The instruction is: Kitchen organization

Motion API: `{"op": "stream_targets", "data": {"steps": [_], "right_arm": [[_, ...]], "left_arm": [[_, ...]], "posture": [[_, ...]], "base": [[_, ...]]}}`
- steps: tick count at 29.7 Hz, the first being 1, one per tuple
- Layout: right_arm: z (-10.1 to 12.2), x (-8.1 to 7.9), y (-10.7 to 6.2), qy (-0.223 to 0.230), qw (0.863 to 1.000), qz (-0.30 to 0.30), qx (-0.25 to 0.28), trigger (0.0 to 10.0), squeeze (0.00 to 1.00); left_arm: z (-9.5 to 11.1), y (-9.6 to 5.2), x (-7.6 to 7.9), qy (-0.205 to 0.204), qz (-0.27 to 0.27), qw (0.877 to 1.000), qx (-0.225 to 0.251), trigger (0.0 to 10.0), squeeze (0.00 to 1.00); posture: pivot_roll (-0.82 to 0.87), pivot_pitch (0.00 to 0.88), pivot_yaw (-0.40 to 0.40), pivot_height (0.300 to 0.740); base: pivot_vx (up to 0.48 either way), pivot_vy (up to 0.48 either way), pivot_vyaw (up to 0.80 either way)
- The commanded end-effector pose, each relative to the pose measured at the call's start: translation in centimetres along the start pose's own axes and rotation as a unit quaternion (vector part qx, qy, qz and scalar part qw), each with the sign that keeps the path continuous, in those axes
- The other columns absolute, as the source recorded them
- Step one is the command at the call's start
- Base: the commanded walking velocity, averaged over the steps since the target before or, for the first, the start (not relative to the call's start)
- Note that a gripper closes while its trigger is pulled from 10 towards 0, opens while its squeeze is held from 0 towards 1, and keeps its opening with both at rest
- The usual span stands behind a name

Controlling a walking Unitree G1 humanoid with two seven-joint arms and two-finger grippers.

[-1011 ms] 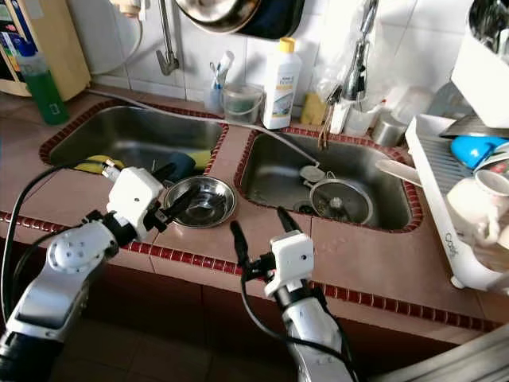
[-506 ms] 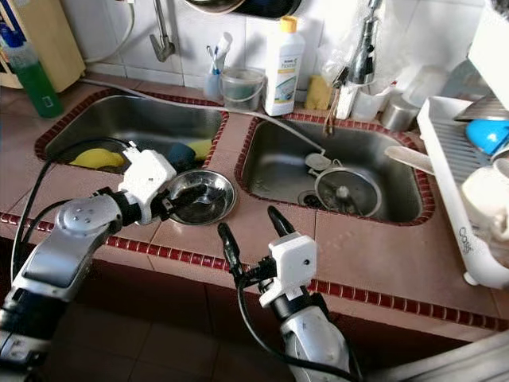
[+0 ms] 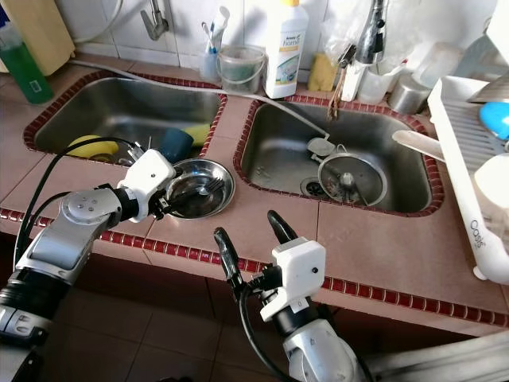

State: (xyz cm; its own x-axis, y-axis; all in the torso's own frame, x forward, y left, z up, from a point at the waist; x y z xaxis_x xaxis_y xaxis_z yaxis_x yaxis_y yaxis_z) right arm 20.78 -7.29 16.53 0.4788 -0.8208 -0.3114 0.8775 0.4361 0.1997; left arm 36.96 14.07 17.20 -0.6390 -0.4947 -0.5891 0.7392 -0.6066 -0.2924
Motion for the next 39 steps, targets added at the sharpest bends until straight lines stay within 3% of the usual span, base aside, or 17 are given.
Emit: {"op": "stream_targets", "data": {"steps": [1, 11, 13, 33, 34, 35, 36, 38, 39], "right_arm": [[0.3, -0.4, -0.2, 0.003, 1.000, 0.002, -0.001, 10.0, 0.00], [0.3, -0.5, -0.2, 0.001, 1.000, 0.001, -0.006, 10.0, 0.00], [0.3, -0.5, -0.2, 0.000, 1.000, -0.001, -0.007, 10.0, 0.00], [0.1, -0.4, 0.2, -0.002, 1.000, -0.005, -0.004, 10.0, 0.00], [0.2, -0.4, 0.3, -0.002, 1.000, -0.005, -0.003, 10.0, 0.00], [0.2, -0.4, 0.3, -0.002, 1.000, -0.005, -0.003, 10.0, 0.00], [0.2, -0.4, 0.3, -0.002, 1.000, -0.005, -0.003, 10.0, 0.00], [0.2, -0.4, 0.3, -0.002, 1.000, -0.006, -0.002, 10.0, 0.00], [0.2, -0.3, 0.4, -0.002, 1.000, -0.006, -0.002, 10.0, 0.00]], "left_arm": [[0.1, 0.0, -0.3, 0.019, -0.010, 1.000, -0.006, 10.0, 0.00], [0.7, -0.4, -0.9, 0.036, -0.026, 0.999, -0.004, 10.0, 0.00], [0.6, -0.7, -0.5, 0.038, -0.052, 0.998, -0.011, 10.0, 0.00], [0.5, -1.8, 0.8, 0.034, -0.095, 0.995, -0.022, 10.0, 0.00], [0.7, -1.8, 0.9, 0.036, -0.099, 0.994, -0.017, 7.2, 0.00], [0.7, -1.8, 0.9, 0.036, -0.099, 0.994, -0.017, 7.2, 0.00], [0.8, -1.8, 0.9, 0.037, -0.099, 0.994, -0.014, 7.8, 0.00], [1.2, -1.8, 0.7, 0.036, -0.099, 0.994, -0.006, 1.3, 0.00], [1.2, -1.8, 0.7, 0.038, -0.099, 0.994, -0.006, 1.3, 0.00]], "posture": [[-0.20, 0.214, 0.005, 0.732], [-0.19, 0.211, 0.010, 0.732], [-0.18, 0.211, 0.017, 0.732], [-0.17, 0.207, 0.021, 0.732], [-0.17, 0.208, 0.021, 0.732], [-0.17, 0.208, 0.021, 0.732], [-0.17, 0.208, 0.021, 0.732], [-0.17, 0.208, 0.021, 0.732], [-0.17, 0.208, 0.021, 0.732]], "base": [[0.000, 0.000, 0.00], [0.000, 0.000, 0.00], [0.000, 0.000, 0.00], [0.000, 0.000, 0.00], [0.000, 0.000, 0.00], [0.000, 0.000, 0.00], [0.000, 0.000, 0.00], [0.000, 0.000, 0.00], [0.000, 0.000, 0.00]]}}
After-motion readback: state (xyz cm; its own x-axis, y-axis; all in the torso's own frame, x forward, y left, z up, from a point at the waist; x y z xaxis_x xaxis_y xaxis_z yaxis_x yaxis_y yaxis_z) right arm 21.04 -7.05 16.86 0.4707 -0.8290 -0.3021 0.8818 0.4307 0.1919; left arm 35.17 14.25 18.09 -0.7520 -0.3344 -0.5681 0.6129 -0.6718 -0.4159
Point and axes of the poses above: a point about 5 cm out from each wrist's last joint towards the gripper, its own y axis pointing out of the wrist towards the gripper, its own z axis along the axis of the wrist's last joint, x = y × z, the point moved 2 cm from there along y, pointing out of the wrist towards the gripper, and after that the axes turned 12 degrees about y, right-handed, at the moved point
